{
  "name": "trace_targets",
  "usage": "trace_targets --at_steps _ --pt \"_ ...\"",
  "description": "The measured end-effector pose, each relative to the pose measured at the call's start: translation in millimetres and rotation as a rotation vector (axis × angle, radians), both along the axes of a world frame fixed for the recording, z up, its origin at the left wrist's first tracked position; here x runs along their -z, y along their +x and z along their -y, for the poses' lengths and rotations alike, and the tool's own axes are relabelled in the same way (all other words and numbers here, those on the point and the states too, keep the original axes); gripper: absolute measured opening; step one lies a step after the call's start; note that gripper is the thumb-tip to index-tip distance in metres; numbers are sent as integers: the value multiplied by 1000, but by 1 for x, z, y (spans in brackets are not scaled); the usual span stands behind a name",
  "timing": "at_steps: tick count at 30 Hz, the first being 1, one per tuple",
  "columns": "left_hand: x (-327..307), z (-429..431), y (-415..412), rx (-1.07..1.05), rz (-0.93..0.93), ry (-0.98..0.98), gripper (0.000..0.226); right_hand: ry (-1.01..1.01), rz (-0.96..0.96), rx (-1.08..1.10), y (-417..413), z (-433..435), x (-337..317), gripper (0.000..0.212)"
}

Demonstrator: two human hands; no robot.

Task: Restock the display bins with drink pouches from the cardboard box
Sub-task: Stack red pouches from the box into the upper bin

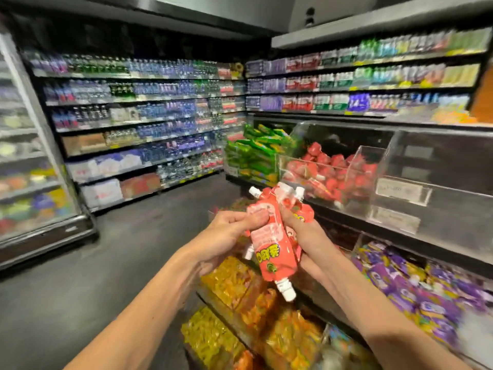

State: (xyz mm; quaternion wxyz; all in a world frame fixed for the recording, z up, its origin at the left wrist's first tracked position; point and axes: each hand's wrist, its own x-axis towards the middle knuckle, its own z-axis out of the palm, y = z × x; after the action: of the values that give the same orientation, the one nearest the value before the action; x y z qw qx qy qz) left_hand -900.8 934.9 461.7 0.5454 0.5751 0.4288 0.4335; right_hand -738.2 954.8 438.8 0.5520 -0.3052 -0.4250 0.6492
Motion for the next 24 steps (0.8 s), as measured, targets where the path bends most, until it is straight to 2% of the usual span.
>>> trace_targets --at_steps 4,8,15,18,20,24 --pt "-3 -39 0 92 8 56 38 -14 -29 132 1 -23 -4 29" --pt "3 -83 1 39 150 118 40 -68 -2 289 12 -49 0 46" --pt "3 -156 20 50 218 87 29 0 47 431 36 -103 -7 51" --pt "-9 -185 29 64 248 76 29 61 51 501 48 -125 -24 30" --pt "-19 -205 36 83 231 94 18 89 66 581 57 -135 -41 15" --pt "-42 -248 51 5 191 139 14 165 96 763 83 -150 -80 9"
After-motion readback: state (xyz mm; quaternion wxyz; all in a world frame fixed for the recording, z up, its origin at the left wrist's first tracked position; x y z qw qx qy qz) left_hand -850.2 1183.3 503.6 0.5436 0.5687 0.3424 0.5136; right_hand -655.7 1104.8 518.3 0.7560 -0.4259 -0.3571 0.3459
